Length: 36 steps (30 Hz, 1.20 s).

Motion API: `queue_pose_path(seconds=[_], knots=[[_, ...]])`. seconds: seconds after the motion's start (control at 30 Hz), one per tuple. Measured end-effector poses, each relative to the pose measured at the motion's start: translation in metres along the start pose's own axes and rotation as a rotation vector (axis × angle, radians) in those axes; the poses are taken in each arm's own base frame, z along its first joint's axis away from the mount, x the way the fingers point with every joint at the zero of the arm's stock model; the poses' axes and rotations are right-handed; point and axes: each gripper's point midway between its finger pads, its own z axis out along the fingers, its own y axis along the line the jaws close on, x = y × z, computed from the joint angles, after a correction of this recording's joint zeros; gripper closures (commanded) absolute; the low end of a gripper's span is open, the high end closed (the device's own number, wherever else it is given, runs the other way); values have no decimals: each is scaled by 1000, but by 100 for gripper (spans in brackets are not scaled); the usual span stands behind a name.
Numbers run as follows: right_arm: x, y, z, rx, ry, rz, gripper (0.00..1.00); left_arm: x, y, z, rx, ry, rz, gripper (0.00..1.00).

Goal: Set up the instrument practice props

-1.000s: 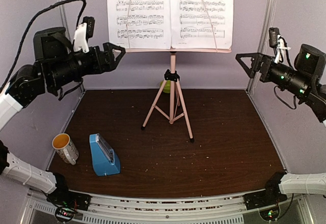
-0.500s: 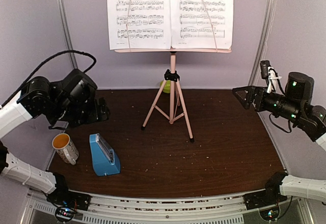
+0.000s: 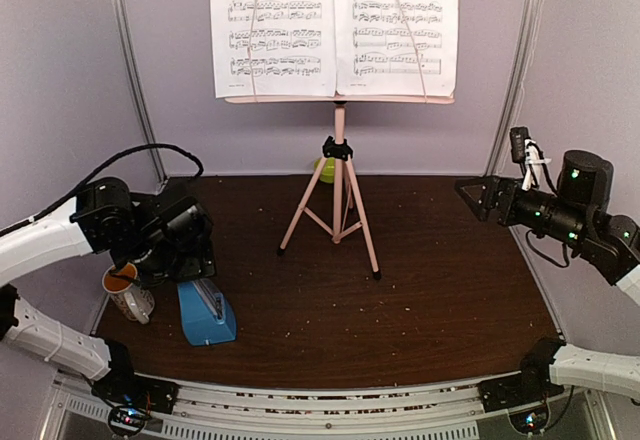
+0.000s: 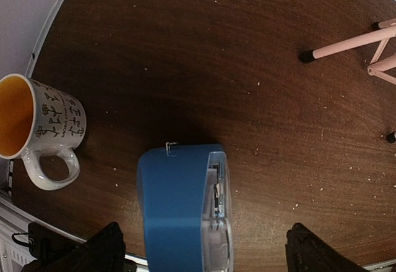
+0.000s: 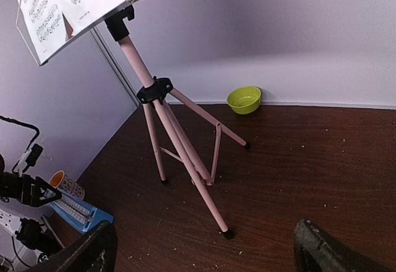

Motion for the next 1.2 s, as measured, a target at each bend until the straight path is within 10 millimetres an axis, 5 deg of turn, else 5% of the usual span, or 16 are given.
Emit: queue_pose_path(seconds=[0.33,0.67,0.87,1.0,1.2], knots=[[-4,2,2,-9,-15,8,0,12,-4,23,-31,28,37,19],[-4,2,4,-10,-17,9,0,16,-9,35,-65,46,133,50],[-4,2,4,-10,-17,9,0,13,-21,36,-59,52,210,58],[-5,2,4,-10,-18,9,0,12,-40,38,-24,69,295,60],[-5,2,4,-9,-18,9,0,9,-96,37,93,75,465,62]])
